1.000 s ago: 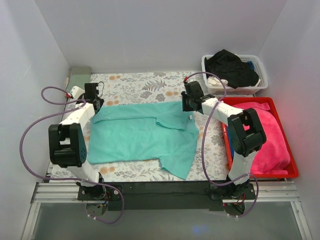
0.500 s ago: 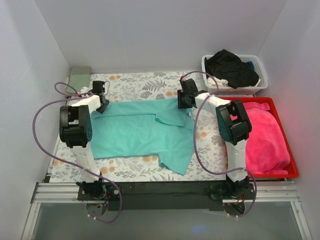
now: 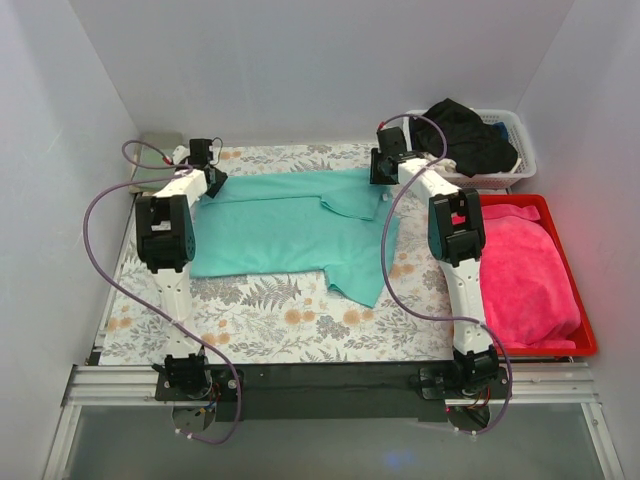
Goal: Fold and stack the t-shirts
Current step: Grap the side of the flattened tshirt closest away from the robot with both arms
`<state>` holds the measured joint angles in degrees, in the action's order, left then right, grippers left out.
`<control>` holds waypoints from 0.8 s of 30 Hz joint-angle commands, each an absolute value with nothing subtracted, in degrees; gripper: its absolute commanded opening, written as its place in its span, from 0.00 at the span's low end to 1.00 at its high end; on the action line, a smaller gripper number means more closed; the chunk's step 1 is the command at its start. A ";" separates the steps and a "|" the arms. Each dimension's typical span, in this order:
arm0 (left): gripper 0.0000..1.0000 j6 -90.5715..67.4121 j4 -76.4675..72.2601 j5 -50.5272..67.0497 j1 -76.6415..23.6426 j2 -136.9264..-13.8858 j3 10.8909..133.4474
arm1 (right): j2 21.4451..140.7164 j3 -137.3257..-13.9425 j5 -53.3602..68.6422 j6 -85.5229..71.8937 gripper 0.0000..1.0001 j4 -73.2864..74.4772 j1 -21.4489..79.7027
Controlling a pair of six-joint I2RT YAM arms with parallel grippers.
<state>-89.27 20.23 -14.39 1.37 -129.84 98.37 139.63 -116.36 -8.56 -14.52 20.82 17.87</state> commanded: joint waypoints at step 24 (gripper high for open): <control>0.39 -93.85 26.80 -24.24 0.79 -82.28 55.84 | 81.67 -64.27 -7.20 -13.62 0.46 13.10 23.01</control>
<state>-87.26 19.22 -16.73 1.30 -86.30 62.98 85.34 -70.17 -6.24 -11.79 13.19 20.71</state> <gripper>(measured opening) 0.402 0.460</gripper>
